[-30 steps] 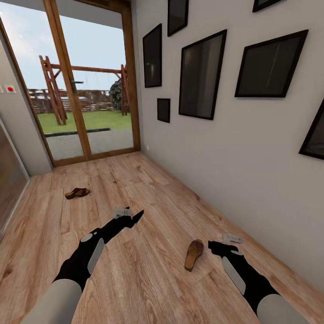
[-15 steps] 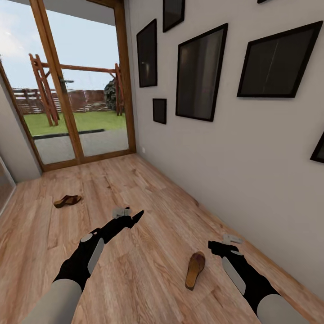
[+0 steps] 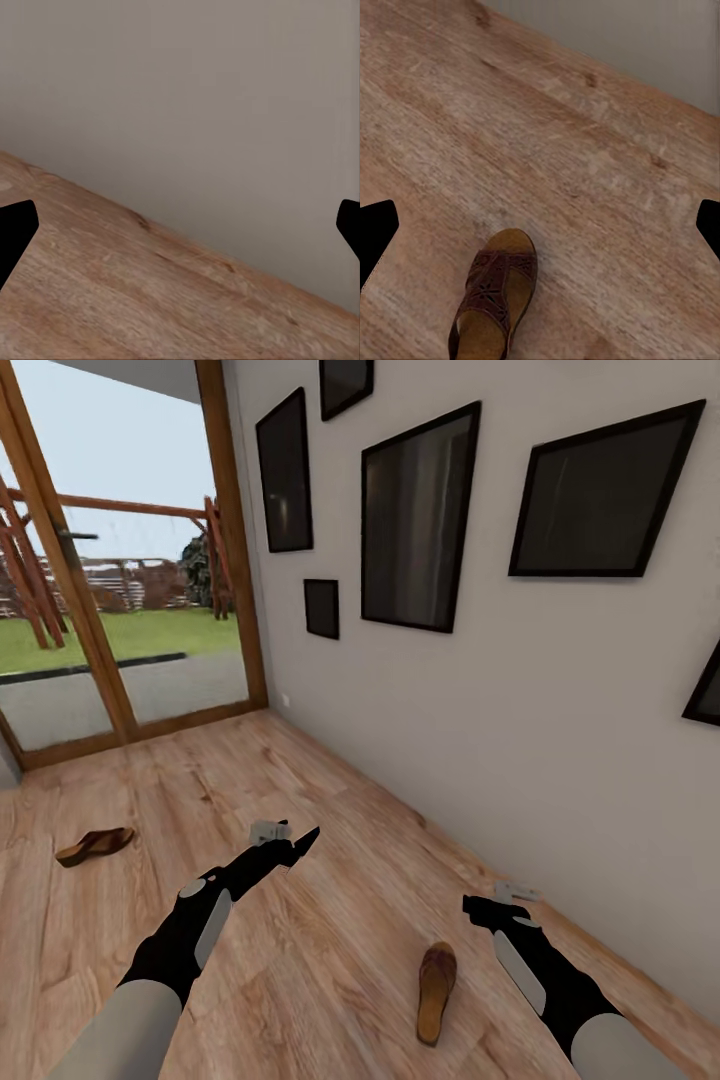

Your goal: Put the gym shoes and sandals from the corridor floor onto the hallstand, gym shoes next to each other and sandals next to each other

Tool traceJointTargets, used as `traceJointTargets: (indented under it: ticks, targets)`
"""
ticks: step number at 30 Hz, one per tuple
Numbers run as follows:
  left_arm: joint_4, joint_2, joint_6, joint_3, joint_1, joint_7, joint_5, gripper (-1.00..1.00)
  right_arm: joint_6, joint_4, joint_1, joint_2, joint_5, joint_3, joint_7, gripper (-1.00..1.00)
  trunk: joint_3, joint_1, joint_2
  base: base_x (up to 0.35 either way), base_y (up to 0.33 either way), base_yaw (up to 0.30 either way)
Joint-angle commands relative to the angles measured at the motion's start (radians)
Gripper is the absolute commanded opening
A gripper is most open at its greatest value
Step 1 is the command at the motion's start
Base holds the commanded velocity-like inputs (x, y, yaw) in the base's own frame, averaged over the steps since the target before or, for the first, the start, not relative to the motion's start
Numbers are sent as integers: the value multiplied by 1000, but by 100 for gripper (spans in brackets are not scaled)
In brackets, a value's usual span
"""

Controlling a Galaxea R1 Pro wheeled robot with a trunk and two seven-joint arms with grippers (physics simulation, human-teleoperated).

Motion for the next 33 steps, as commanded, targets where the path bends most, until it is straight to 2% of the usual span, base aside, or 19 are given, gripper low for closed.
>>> traceJointTargets:
  ticks: [1,17,33]
  targets:
    - [1,-1,0,4,0,-6,2,100,3,-2,-1,-1,-8,7,-9,100,-1,0,0,234,247,-255]
    - [1,-1,0,4,-1,-6,2,100,3,-2,-1,-1,-8,7,-9,100,-1,0,0,173,283,-255]
    - [1,-1,-1,4,0,-6,2,100,3,-2,-1,-1,-8,7,-9,100,-1,0,0,68,310,-255]
